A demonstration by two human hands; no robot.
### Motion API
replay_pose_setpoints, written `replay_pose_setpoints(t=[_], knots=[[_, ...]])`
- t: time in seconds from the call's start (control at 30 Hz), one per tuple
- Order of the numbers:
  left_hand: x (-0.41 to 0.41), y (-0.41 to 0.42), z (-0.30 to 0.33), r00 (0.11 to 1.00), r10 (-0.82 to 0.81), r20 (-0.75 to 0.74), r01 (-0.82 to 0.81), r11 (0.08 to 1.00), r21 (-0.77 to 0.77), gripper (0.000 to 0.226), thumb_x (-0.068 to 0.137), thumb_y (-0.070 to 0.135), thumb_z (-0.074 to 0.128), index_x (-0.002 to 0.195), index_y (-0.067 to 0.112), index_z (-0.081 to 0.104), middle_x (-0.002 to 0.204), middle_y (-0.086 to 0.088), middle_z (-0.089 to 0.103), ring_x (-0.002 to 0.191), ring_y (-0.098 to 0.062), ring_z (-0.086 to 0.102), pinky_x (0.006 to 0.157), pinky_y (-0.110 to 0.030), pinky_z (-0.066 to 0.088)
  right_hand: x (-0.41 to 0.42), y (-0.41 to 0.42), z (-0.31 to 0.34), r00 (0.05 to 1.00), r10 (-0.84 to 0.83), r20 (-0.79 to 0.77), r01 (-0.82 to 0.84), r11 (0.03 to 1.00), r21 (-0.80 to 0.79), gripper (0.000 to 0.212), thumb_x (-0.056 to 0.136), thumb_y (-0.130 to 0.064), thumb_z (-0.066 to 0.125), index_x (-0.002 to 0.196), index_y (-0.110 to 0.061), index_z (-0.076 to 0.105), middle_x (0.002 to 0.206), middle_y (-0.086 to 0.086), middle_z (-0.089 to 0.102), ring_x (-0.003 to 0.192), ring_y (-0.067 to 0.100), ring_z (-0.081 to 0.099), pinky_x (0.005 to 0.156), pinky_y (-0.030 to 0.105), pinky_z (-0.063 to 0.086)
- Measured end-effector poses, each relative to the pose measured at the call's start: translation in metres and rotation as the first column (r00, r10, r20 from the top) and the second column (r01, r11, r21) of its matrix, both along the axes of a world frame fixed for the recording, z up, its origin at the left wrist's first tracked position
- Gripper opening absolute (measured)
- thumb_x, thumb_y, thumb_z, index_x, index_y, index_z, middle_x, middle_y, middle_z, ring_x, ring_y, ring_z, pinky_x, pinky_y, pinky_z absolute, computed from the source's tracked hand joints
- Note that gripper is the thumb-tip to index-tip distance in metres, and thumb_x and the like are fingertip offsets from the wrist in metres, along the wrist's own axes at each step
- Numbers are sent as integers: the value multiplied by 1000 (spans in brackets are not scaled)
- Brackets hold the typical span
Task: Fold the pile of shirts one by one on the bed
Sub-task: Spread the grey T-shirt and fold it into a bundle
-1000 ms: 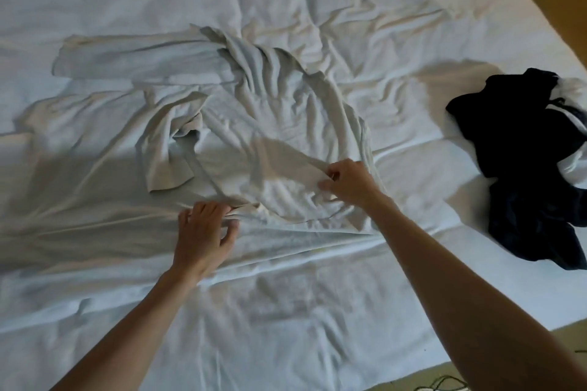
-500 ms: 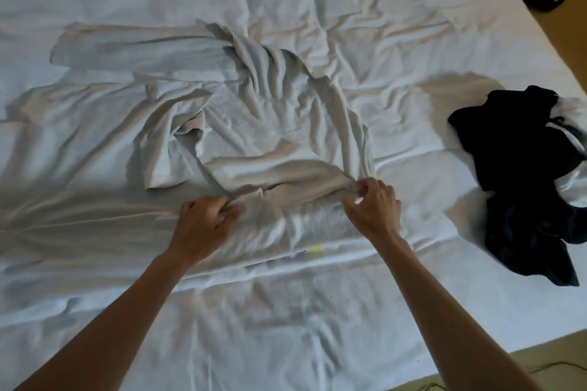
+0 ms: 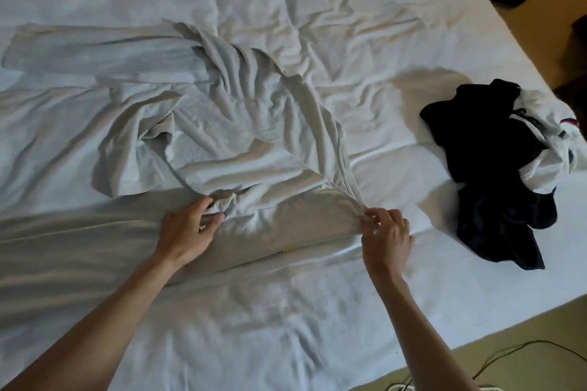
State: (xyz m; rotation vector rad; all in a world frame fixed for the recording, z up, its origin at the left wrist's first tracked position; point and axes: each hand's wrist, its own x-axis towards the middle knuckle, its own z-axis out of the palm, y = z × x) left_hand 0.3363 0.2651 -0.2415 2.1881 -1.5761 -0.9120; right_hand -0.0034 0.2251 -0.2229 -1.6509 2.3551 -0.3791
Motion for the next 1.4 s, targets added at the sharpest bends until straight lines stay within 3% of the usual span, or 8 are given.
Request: replay_pose_setpoints(t=[0.4, 0.5, 0.57, 0.73, 1.0, 1.13, 1.23, 1.4], knots=[[4, -7, 19, 998, -67, 5, 66, 997, 40, 32, 96, 35, 61, 125, 22, 61, 119, -2, 71, 106, -29, 67, 81, -34, 47, 32, 6, 2, 959, 9, -284, 13, 997, 74, 30, 90, -13, 53, 120, -13, 59, 124, 12, 48, 116, 34, 43, 92, 50, 32], [5, -7, 21, 997, -71, -5, 71, 990, 123, 37, 92, 43, 60, 126, 29, 61, 120, 0, 70, 111, -27, 64, 85, -33, 47, 99, 31, 5, 909, 411, -76, -418, 897, -147, 42, 89, -15, 50, 131, -14, 53, 138, 9, 48, 130, 30, 43, 110, 56, 29], [17, -6, 22, 997, -74, 25, 69, 983, 171, 43, 82, 52, 47, 110, 26, 66, 108, -6, 72, 105, -31, 64, 80, -35, 46, 139, 46, -4, 696, 710, 109, -685, 701, -197, 35, 95, -9, 45, 128, -9, 57, 135, 10, 53, 129, 28, 48, 108, 53, 36], [72, 5, 22, 940, -198, 276, 180, 980, 89, 56, 62, 64, 31, 67, 17, 60, 72, -5, 68, 81, -29, 65, 72, -34, 37, 188, 40, -17, 574, 810, 122, -786, 586, -196, 37, 89, -6, 60, 126, -11, 62, 137, 5, 58, 115, 26, 54, 90, 41, 45], [163, 49, 22, 874, -173, 455, 126, 983, 131, 41, 64, 47, 38, 79, 21, 66, 84, -2, 73, 89, -26, 68, 82, -38, 35, 249, -8, -6, 455, 889, -51, -874, 457, 166, 22, 89, -24, 59, 108, -19, 69, 111, 2, 68, 102, 30, 51, 82, 42, 33], [199, 60, 30, 917, -81, 392, 106, 993, -43, 29, 71, 39, 43, 63, 17, 61, 64, -7, 66, 64, -33, 66, 66, -36, 47, 254, -5, -14, 571, 809, -137, -814, 580, 31, 11, 86, -17, 61, 79, -16, 70, 86, 4, 69, 87, 31, 55, 73, 41, 32], [211, 74, 22, 875, 39, 482, 58, 981, -185, 29, 75, 37, 48, 81, 16, 66, 83, -8, 66, 78, -34, 65, 79, -44, 46, 258, 25, -23, 698, 700, -152, -716, 690, -105, 26, 86, -20, 58, 110, -16, 66, 119, 9, 60, 109, 35, 53, 91, 52, 36], [112, 98, 1, 926, 138, 351, 8, 923, -385, 55, 91, 29, 54, 140, 4, 52, 147, -15, 49, 139, -29, 43, 114, -56, 29, 259, 83, -45, 507, 860, -47, -862, 508, -8, 54, 98, -30, 33, 149, -14, 42, 162, 3, 24, 151, 22, 17, 120, 57, 3]])
